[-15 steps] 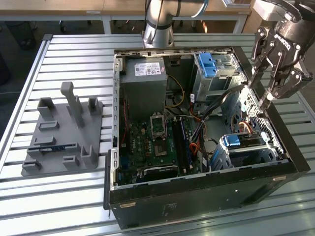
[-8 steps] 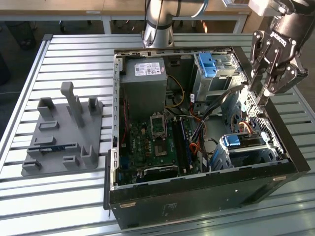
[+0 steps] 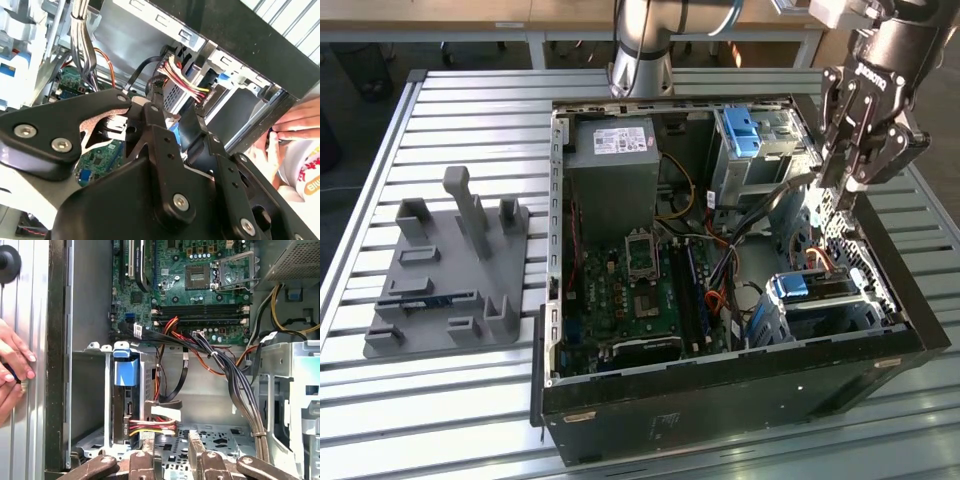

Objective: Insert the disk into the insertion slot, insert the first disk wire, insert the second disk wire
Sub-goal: 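Insert the second disk wire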

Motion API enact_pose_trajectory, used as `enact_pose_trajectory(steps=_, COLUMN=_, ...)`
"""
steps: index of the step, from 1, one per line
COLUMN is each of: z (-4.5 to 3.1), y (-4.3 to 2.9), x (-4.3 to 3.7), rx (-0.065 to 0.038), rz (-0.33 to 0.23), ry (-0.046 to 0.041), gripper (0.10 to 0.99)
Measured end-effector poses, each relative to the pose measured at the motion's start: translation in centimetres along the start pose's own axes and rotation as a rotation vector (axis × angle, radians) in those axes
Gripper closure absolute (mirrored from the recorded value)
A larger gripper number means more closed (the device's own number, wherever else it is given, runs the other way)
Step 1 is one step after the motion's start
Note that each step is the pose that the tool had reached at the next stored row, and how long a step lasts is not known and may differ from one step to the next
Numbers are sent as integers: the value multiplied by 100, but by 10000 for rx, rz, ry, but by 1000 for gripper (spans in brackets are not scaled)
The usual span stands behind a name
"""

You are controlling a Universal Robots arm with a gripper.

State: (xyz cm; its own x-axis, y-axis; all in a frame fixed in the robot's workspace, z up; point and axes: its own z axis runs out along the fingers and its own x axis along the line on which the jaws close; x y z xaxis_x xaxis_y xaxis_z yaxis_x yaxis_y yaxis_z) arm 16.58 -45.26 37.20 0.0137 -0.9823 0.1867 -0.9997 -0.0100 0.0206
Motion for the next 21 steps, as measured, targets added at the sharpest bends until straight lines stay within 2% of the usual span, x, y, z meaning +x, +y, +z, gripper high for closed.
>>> enact_pose_trajectory(steps=5, z=34, y=98, x=-84, rx=-6, rz=7, ry=393, gripper=686)
enact_pose_trajectory(steps=7, z=44, y=128, x=-105, rx=-10, rz=10, ry=576, gripper=686)
enact_pose_trajectory(steps=8, z=46, y=138, x=-108, rx=-17, rz=12, ry=697, gripper=686)
enact_pose_trajectory(steps=10, z=48, y=152, x=-112, rx=-43, rz=12, ry=993, gripper=686)
enact_pose_trajectory(steps=12, z=55, y=164, x=-118, rx=-54, rz=10, ry=1221, gripper=686)
enact_pose_trajectory(steps=18, z=104, y=216, x=-139, rx=-58, rz=8, ry=1551, gripper=686)
enact_pose_trajectory(steps=21, z=137, y=243, x=-155, rx=-56, rz=-1, ry=1670, gripper=686)
